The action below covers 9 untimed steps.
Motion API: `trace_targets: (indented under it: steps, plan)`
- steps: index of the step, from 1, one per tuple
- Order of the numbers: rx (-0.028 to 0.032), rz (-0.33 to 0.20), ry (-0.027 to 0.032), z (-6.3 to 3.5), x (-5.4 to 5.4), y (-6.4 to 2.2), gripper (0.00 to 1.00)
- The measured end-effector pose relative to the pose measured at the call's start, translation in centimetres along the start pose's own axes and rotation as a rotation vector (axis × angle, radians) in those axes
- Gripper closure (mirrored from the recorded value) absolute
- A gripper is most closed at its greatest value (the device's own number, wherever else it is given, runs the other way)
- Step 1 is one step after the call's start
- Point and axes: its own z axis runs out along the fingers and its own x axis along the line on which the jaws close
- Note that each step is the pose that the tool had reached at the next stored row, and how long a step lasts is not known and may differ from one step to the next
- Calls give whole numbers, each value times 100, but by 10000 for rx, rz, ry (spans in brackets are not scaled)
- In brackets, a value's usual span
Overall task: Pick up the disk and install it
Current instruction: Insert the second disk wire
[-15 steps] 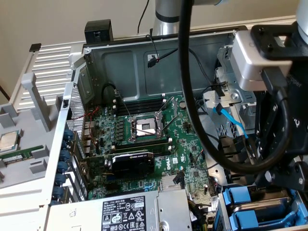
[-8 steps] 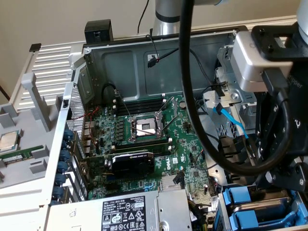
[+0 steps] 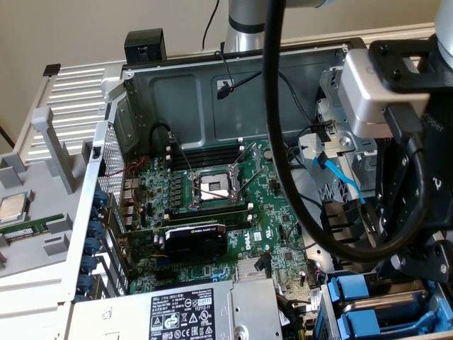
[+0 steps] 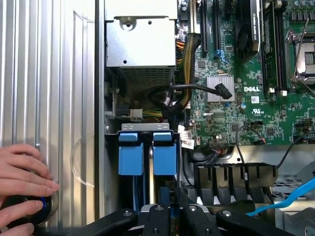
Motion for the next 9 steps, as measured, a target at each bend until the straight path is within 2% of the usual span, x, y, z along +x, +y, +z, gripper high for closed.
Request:
trace_targets:
  steps: [9]
  plan:
    - [15,-5,0,5,-13,1,84]
